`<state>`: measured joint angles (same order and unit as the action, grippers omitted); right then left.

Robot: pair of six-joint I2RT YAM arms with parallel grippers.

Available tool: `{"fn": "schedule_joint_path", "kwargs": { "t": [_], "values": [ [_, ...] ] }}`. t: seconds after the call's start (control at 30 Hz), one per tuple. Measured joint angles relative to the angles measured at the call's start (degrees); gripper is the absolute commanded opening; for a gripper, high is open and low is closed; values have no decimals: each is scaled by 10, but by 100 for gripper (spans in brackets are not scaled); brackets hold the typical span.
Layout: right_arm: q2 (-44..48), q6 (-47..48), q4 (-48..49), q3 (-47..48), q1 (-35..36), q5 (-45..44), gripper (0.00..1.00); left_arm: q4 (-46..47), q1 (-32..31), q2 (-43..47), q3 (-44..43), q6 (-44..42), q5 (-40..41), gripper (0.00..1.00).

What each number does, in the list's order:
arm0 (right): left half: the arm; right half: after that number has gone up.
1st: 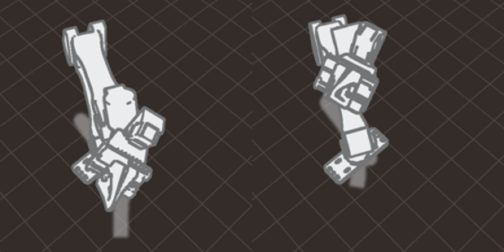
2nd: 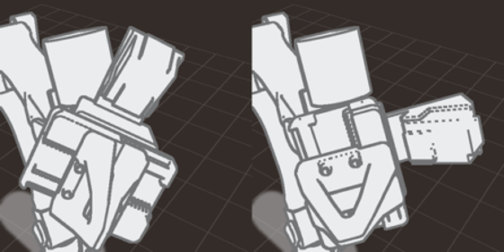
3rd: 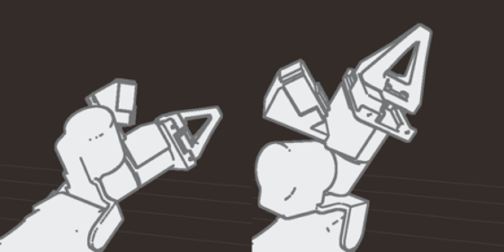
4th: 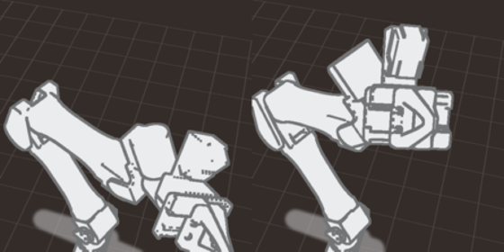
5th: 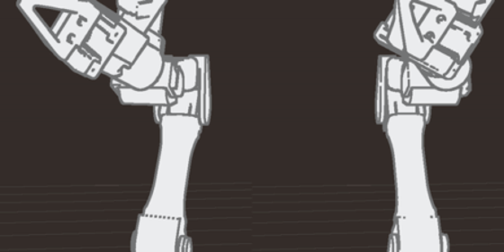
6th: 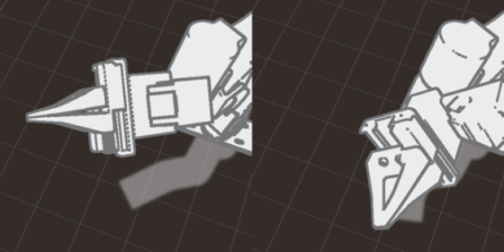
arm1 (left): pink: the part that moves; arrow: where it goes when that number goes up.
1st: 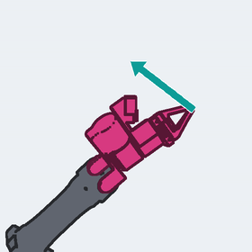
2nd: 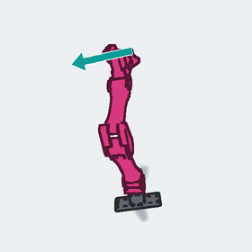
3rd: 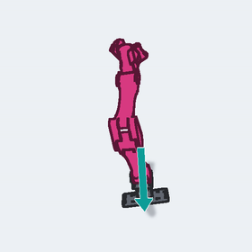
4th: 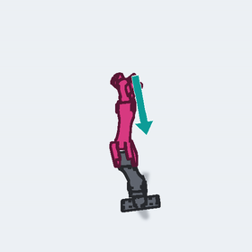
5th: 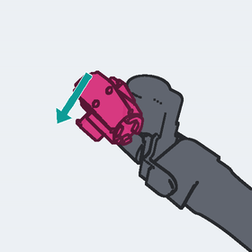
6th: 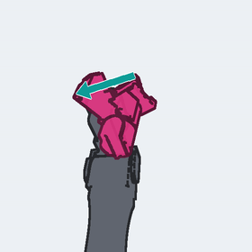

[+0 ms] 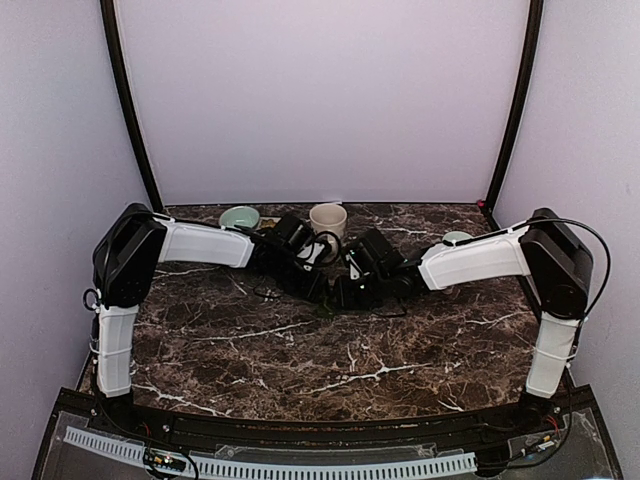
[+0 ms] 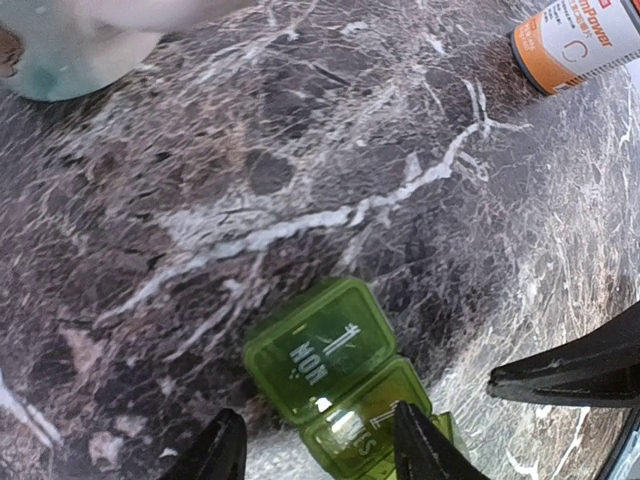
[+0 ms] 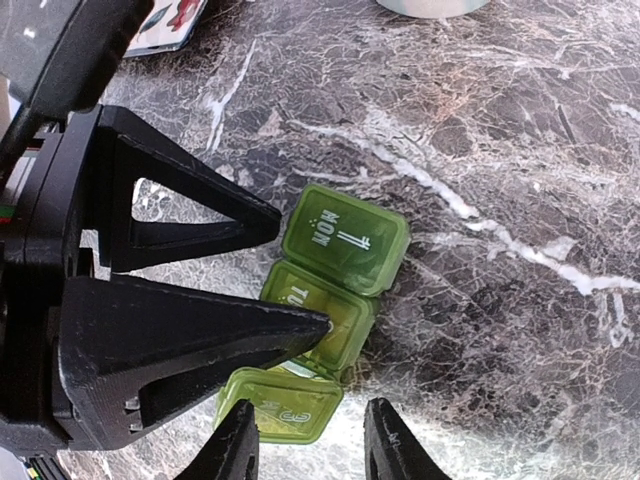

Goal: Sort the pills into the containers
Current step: Close the lid of the pill container.

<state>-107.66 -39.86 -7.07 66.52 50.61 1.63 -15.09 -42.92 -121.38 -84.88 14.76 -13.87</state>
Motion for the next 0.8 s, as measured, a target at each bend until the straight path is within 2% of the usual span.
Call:
{"fn": "schedule_joint_path", "kwargs": {
  "t": [0.8],
  "values": [
    [0,-10,2,0,10,-4,38,52,13,63,89,37,0,75]
  ]
}}
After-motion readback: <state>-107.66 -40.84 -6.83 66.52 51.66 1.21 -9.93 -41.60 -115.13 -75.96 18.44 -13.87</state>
